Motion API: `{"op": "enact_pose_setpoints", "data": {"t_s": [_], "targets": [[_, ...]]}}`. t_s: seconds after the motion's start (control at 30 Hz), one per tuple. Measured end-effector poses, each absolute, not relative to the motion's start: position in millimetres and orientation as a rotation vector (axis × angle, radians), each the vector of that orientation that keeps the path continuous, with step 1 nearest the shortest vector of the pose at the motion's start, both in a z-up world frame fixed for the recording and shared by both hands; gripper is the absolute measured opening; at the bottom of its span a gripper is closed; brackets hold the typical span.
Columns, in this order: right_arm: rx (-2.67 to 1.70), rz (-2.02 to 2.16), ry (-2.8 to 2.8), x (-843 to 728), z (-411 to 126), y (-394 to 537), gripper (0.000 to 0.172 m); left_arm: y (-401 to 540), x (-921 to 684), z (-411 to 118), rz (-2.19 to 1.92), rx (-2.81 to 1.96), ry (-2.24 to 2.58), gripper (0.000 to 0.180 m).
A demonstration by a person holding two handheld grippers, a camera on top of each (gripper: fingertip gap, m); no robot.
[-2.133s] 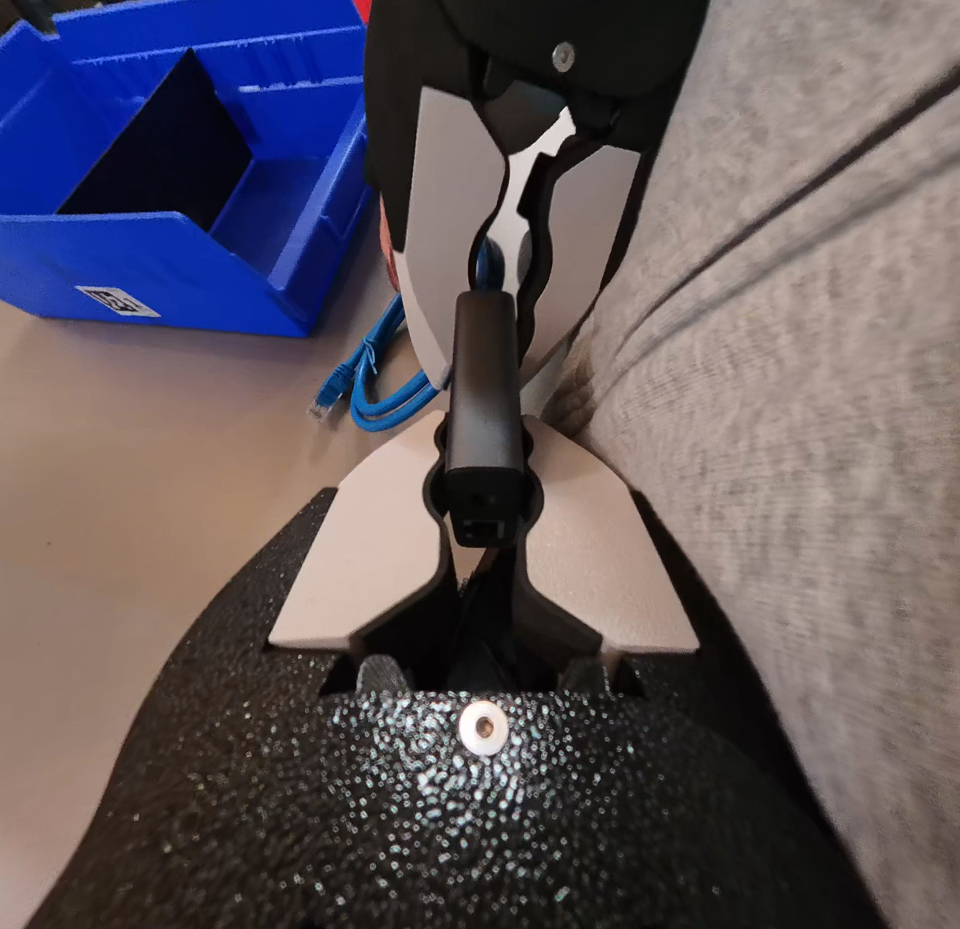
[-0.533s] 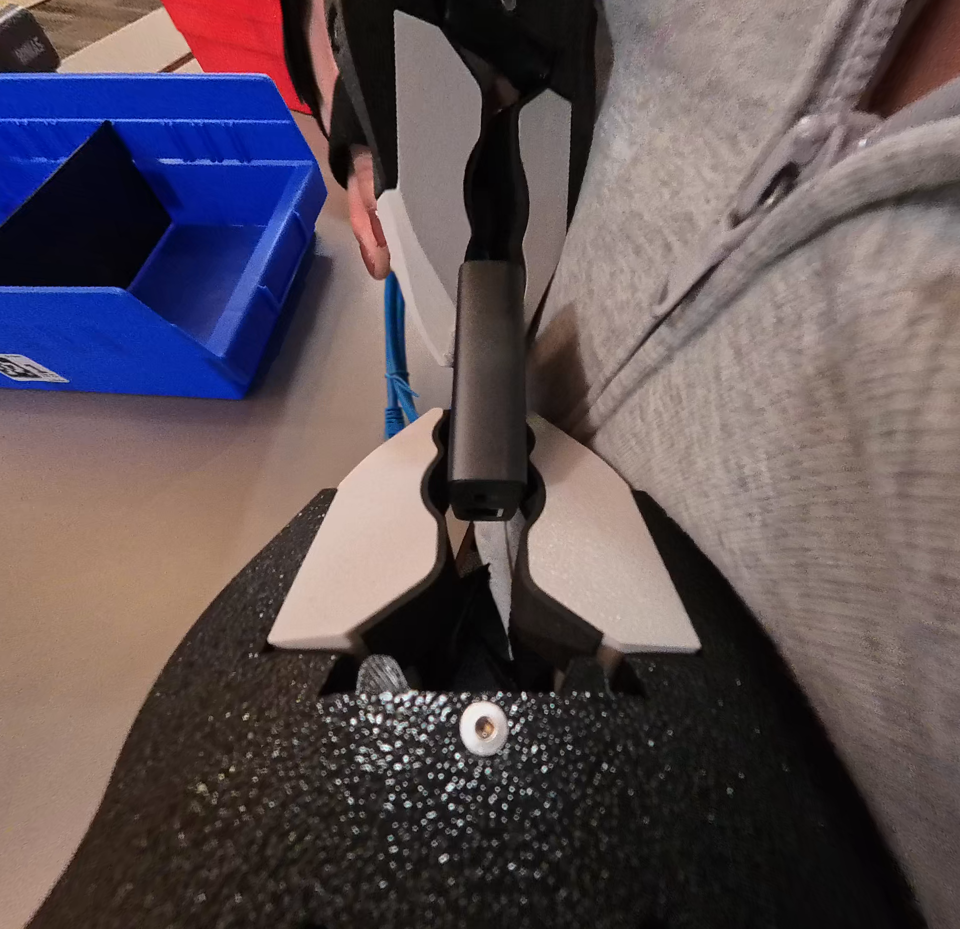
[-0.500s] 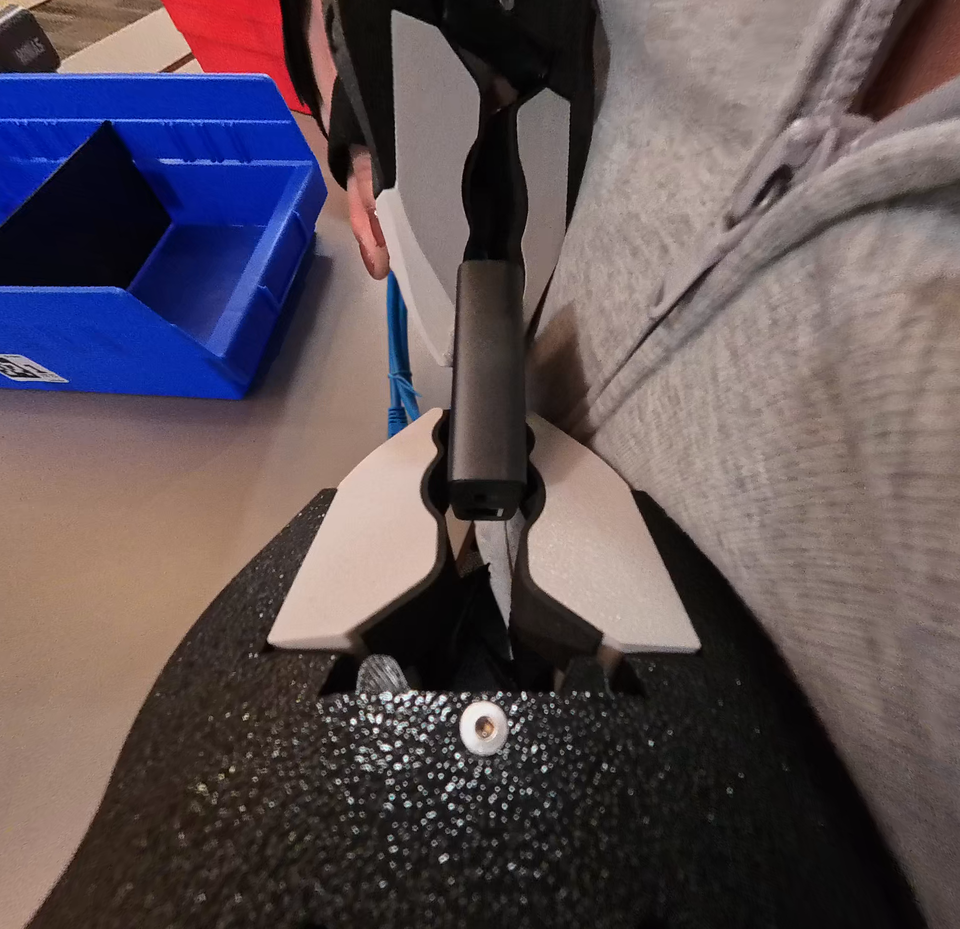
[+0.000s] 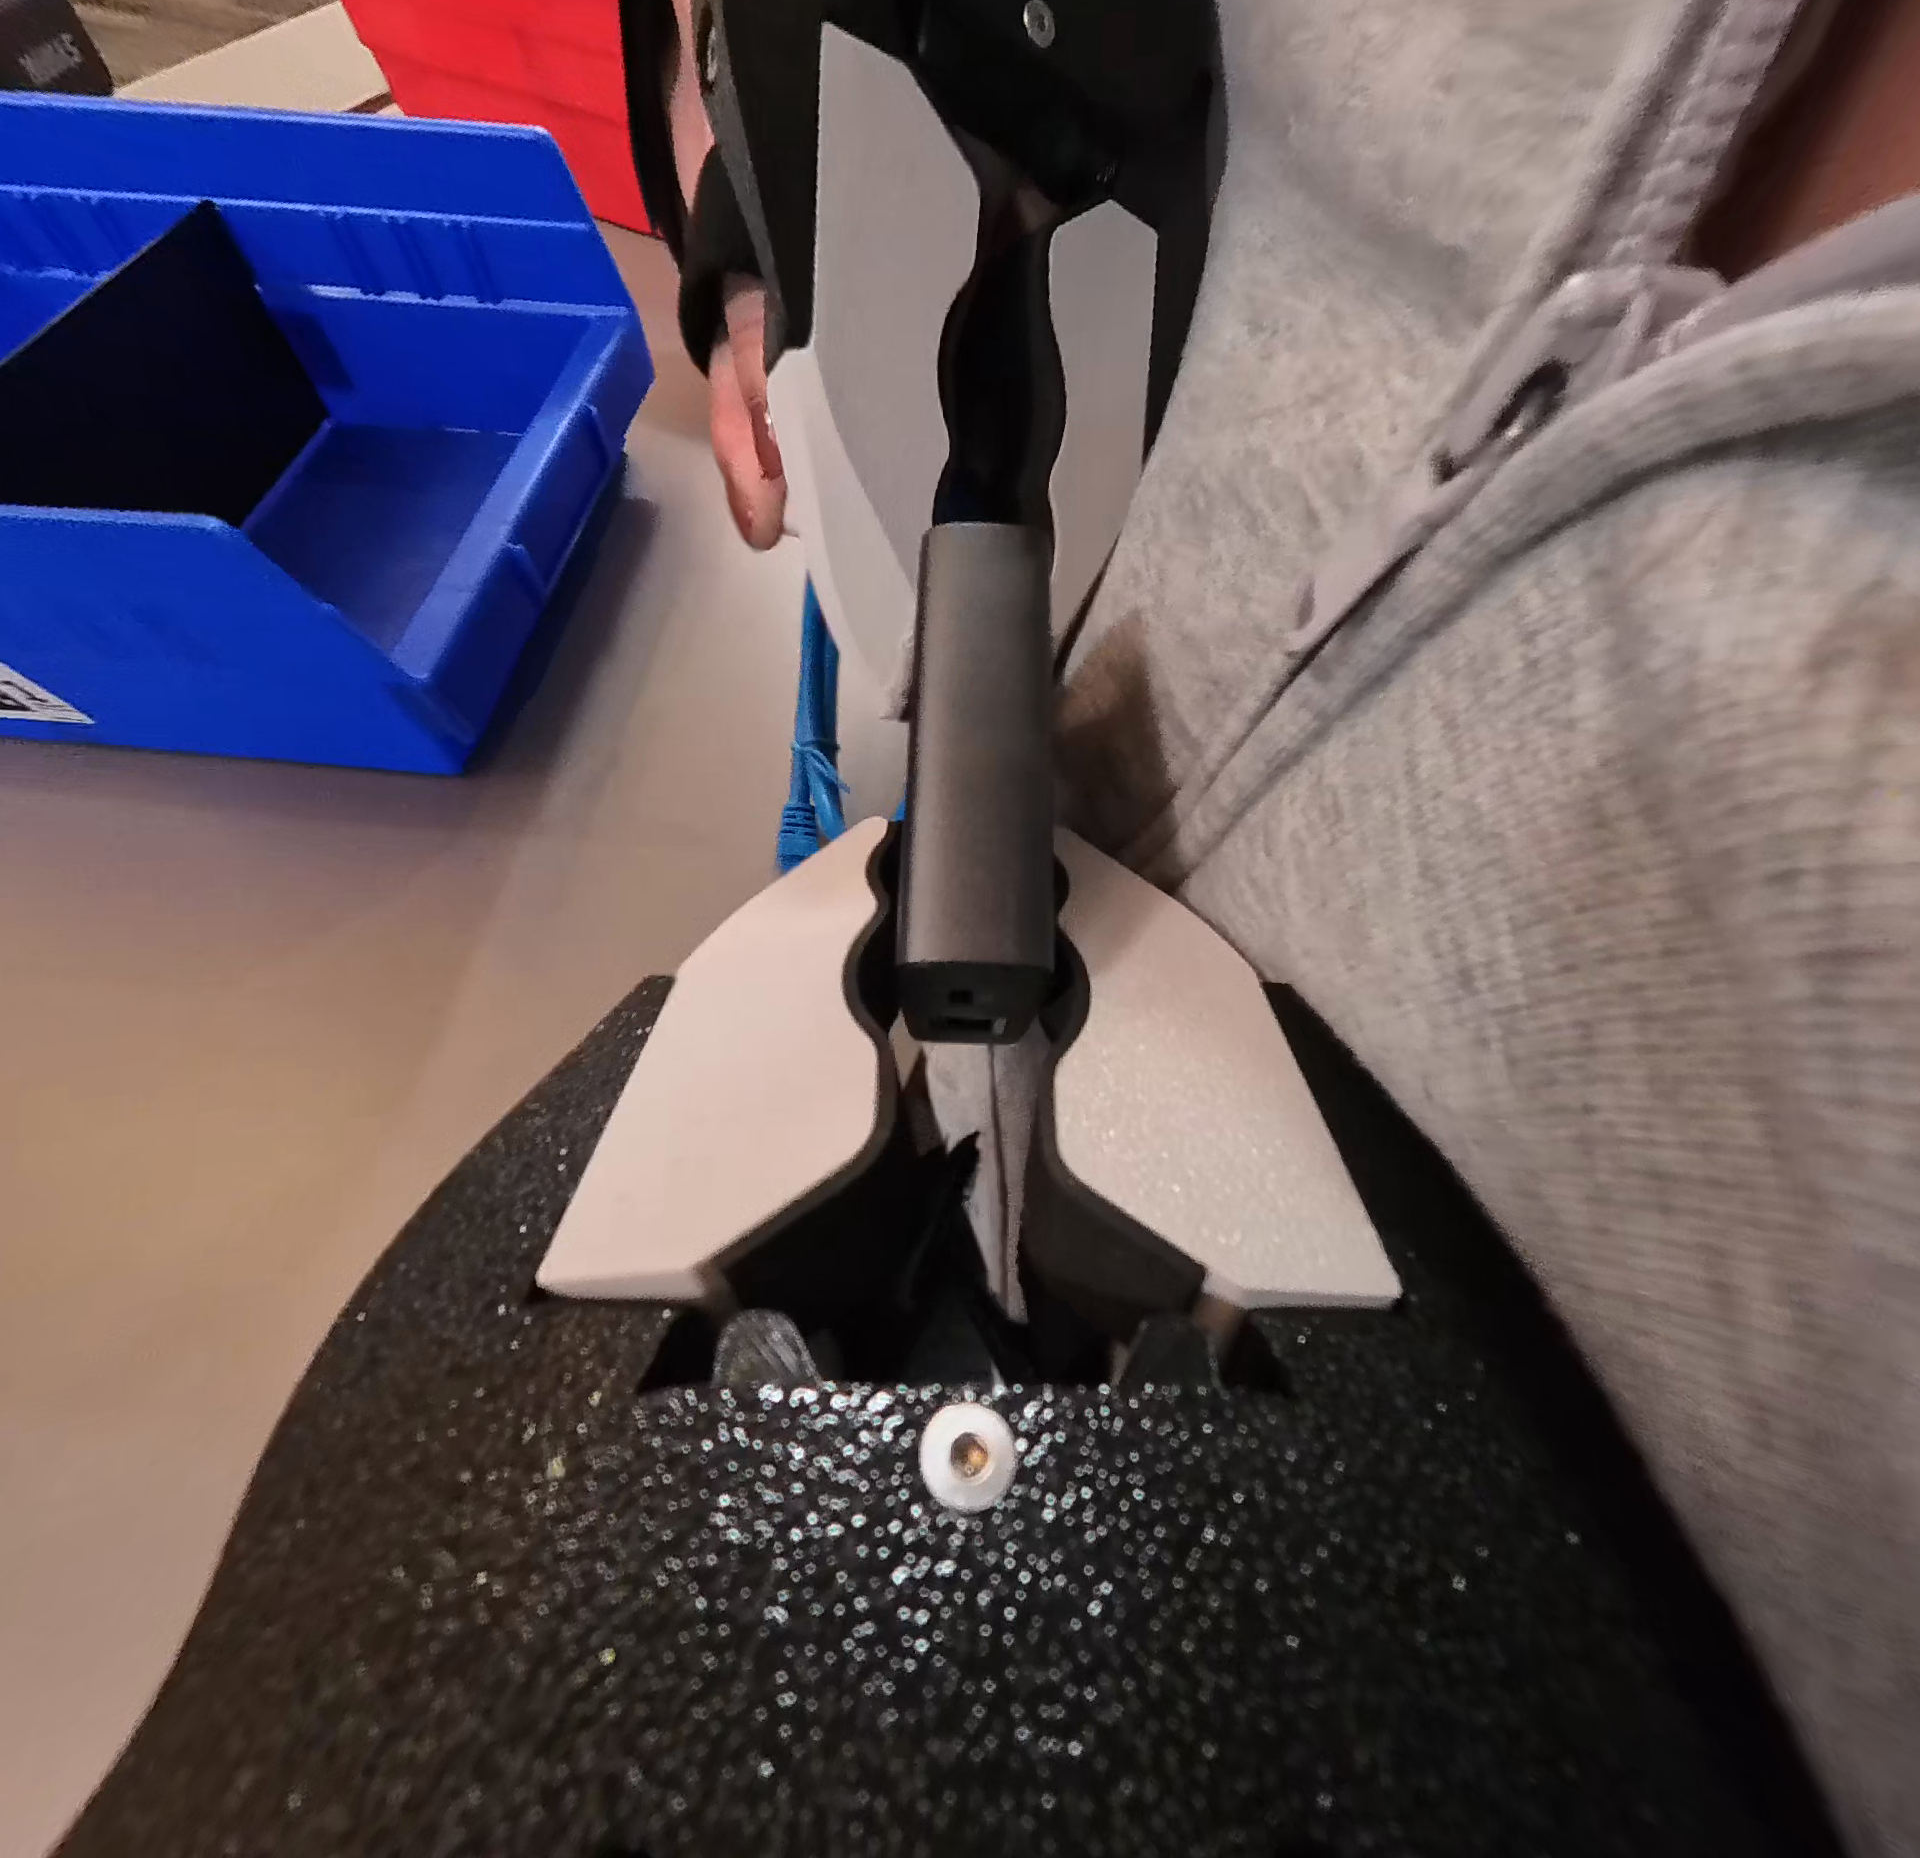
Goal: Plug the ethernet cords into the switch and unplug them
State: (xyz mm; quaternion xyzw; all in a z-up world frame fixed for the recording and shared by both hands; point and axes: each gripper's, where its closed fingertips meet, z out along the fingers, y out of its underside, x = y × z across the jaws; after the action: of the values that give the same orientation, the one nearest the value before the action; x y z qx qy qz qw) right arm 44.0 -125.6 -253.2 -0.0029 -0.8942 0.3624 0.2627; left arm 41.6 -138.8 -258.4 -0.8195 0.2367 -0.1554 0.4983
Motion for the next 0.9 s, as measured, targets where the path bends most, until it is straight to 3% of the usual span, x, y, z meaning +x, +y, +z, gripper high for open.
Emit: {"op": "enact_pose_setpoints", "data": {"t_s": [0.03, 0.17, 0.3, 0.43, 0.63, 0.9], "targets": [[-0.024, 0.98, -2.416, 40.2, -255.0, -124.5, 0.015, -137.0, 38.3, -259.6, -0.354, -1.989, 0.574, 0.022], [-0.224, 1.019, -2.408, 25.7, -258.8, -119.2, 0.018, -133.8, 25.8, -264.4, -0.376, -2.036, 0.449, 0.022], [-0.396, 0.943, -2.508, 24.8, -274.1, -116.7, 0.04, -133.2, 21.9, -267.6, -0.357, -2.075, 0.407, 0.022], [-0.404, 0.732, -2.61, 26.0, -290.1, -111.1, 0.029, -131.7, 20.7, -270.9, -0.307, -2.132, 0.438, 0.022], [-0.3, 0.479, -2.559, 15.3, -289.7, -100.6, 0.03, -128.9, 10.2, -267.7, -0.1, -2.196, 0.542, 0.022], [-0.301, 0.452, -2.308, -11.0, -265.0, -85.9, 0.063, -126.1, -25.2, -252.8, 0.168, -2.15, 0.462, 0.022]]}}
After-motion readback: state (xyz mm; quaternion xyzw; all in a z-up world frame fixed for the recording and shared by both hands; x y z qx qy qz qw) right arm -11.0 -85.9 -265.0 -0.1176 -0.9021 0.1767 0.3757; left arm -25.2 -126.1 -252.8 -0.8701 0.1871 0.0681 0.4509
